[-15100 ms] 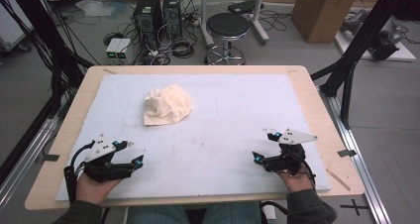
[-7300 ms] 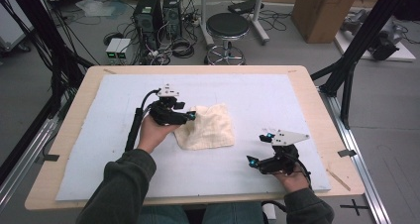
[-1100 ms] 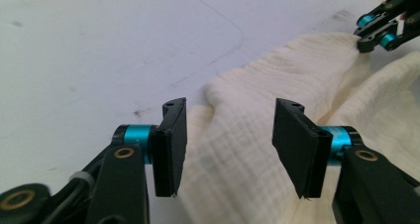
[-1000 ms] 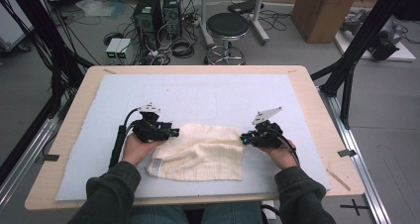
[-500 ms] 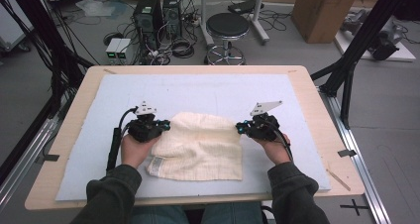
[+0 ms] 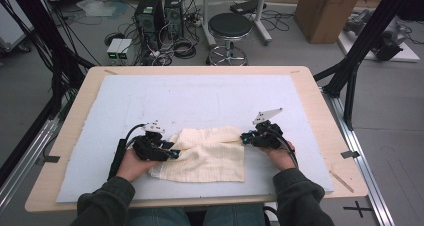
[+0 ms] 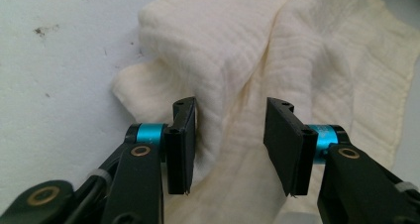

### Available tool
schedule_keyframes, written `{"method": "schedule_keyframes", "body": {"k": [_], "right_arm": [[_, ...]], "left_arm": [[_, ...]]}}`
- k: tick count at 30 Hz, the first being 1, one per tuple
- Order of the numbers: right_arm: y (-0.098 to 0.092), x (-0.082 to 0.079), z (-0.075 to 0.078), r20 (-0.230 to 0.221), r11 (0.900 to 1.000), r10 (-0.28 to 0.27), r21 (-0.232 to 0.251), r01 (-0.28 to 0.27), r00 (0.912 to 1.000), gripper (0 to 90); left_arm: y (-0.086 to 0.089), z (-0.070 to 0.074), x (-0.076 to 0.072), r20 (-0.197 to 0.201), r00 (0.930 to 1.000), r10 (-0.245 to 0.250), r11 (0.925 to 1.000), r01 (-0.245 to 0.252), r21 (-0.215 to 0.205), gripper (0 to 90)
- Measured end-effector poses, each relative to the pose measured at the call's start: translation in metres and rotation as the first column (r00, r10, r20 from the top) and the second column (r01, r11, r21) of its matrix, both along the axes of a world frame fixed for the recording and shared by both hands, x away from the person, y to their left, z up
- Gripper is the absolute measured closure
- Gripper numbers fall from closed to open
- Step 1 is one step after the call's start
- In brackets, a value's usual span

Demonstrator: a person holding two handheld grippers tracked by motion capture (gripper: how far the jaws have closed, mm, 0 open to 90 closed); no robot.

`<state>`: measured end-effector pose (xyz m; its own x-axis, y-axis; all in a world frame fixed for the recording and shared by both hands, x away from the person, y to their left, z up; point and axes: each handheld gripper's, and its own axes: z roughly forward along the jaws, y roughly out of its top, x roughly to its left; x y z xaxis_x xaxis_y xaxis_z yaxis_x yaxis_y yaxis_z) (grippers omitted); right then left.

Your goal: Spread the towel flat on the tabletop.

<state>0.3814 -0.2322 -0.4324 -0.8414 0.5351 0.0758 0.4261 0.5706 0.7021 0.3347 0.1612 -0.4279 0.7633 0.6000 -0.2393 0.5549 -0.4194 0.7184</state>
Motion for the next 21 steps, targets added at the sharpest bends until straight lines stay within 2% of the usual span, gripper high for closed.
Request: {"method": "schedule_keyframes", "body": {"k": [1, 3, 6, 9, 12, 14, 15, 16, 18, 19, 20, 21], "right_arm": [[0.0, -0.001, 0.0, -0.002, 1.0, -0.001, -0.001, 0.001, 1.0, 82.9], [0.0, -0.002, -0.001, 0.005, 1.0, 0.004, -0.001, -0.004, 1.0, 82.9], [-0.002, -0.003, -0.002, 0.005, 1.0, 0.0, 0.008, 0.0, 1.0, 82.7], [-0.003, -0.003, -0.002, 0.006, 1.0, 0.0, 0.007, 0.0, 1.0, 82.7], [-0.003, -0.003, -0.003, 0.014, 1.0, 0.006, 0.002, -0.006, 0.9999, 82.6], [-0.002, -0.003, -0.003, 0.013, 1.0, 0.007, 0.003, -0.007, 0.9999, 82.6], [-0.002, -0.004, -0.003, 0.012, 1.0, 0.007, 0.003, -0.007, 0.9999, 82.6], [-0.002, -0.004, -0.003, 0.009, 1.0, 0.005, 0.004, -0.005, 0.9999, 82.5], [-0.003, -0.004, -0.003, 0.011, 1.0, 0.007, 0.005, -0.007, 0.9999, 82.2], [-0.003, -0.004, -0.004, 0.011, 1.0, 0.008, 0.008, -0.008, 0.9999, 81.8], [-0.003, -0.004, -0.004, 0.011, 1.0, 0.008, 0.008, -0.008, 0.9999, 81.8], [-0.003, -0.004, -0.004, 0.008, 1.0, 0.007, 0.012, -0.007, 0.9999, 81.0]], "left_arm": [[0.002, 0.001, 0.002, -0.004, 1.0, 0.003, 0.9998, -0.003, -0.019, 56.5], [0.007, 0.005, 0.006, -0.004, 0.9999, 0.01, 0.9995, -0.01, -0.031, 59.8], [0.016, 0.012, 0.011, 0.0, 0.9992, 0.039, 0.9945, -0.039, -0.097, 67.8], [0.024, 0.019, 0.017, 0.01, 0.998, 0.063, 0.9931, -0.062, -0.1, 71.3], [0.03, 0.023, 0.024, 0.015, 0.9921, 0.125, 0.9834, -0.122, -0.135, 74.1], [0.031, 0.022, 0.029, 0.021, 0.9858, 0.167, 0.9791, -0.163, -0.122, 75.1], [0.031, 0.02, 0.033, 0.022, 0.9801, 0.197, 0.974, -0.193, -0.119, 75.6], [0.031, 0.018, 0.036, 0.023, 0.9759, 0.217, 0.9699, -0.213, -0.118, 80.2], [0.028, 0.012, 0.04, 0.007, 0.9716, 0.236, 0.9662, -0.234, -0.107, 81.2], [0.023, 0.006, 0.043, -0.013, 0.9744, 0.224, 0.9717, -0.225, -0.073, 81.5], [0.023, 0.006, 0.043, -0.013, 0.9744, 0.224, 0.9717, -0.225, -0.073, 80.9], [0.02, 0.003, 0.044, -0.016, 0.9784, 0.206, 0.9776, -0.207, -0.04, 79.2]]}}
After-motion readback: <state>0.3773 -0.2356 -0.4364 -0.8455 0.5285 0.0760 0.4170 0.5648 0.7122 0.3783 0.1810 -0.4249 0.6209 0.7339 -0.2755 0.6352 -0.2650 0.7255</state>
